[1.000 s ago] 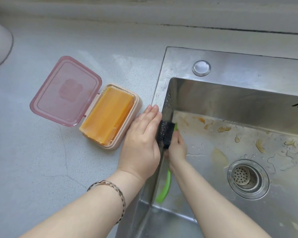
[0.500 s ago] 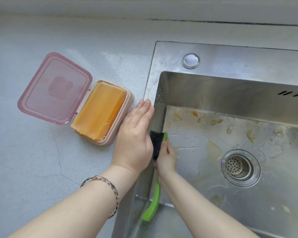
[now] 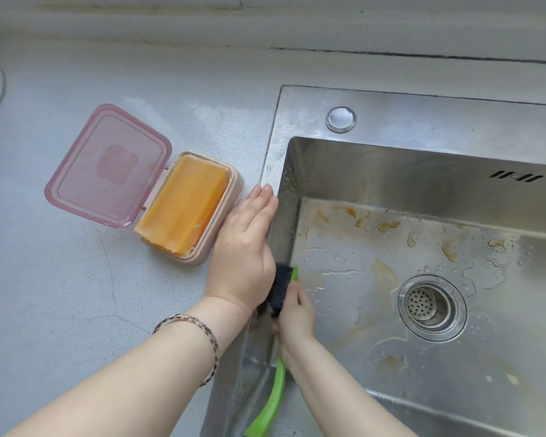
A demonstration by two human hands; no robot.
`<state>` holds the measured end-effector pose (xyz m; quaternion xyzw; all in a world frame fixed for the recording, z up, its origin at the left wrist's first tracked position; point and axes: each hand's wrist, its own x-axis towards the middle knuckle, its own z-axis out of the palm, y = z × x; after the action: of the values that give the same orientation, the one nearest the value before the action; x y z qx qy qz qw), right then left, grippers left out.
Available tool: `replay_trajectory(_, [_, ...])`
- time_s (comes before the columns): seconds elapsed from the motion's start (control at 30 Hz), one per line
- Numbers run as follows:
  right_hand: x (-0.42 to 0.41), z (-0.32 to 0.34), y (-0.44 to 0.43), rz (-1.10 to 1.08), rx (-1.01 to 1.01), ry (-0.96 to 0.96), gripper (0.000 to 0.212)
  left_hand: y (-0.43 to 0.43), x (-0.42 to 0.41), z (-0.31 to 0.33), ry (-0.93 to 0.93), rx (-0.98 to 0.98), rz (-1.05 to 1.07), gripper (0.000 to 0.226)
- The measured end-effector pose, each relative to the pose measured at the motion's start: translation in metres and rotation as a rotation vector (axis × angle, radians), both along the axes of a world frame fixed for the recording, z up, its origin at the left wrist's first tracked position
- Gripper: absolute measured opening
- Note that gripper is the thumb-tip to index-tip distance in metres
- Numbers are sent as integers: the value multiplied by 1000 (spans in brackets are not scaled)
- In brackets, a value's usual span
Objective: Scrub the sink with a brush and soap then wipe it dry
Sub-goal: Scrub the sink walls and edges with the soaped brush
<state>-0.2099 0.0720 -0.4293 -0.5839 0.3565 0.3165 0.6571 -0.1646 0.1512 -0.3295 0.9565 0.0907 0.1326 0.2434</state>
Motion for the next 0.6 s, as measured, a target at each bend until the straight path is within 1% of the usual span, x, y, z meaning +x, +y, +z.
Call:
replay_trajectory(0.03, [9,6,1,7,0,-16,42,1,1,0,2,0,-1,45])
replay_trajectory(0.07, [21,13,3,-4,15,-85,43,1,0,0,5,-1,-1,45])
replay_trajectory(0.13, [37,26,7,-22,105,-197,45,2,0,2,8,-30,4,46])
replay_trajectory(0.17, [33,30,7,-16,114,-205,43,2,-1,5,11,-47,-3,48])
replay_trajectory(0.3, [0,33,-2,3,42,-56,40,1,-16,9,94,-60,-2,52])
replay_trajectory(0.43, [21,55,5,-17,79,-240,50,8,-40,6,97,48,-74,47])
replay_trajectory(0.47, [17,55,5,6,57,-229,48,9,-42,4,86,44,-70,46])
replay_trajectory(0.57, [-2,55,-2,48,-20,-79,40,9,-42,4,59,25,-50,46])
replay_trajectory(0.6, [6,60,-1,44,-31,-79,40,9,-42,3,47,21,-52,46])
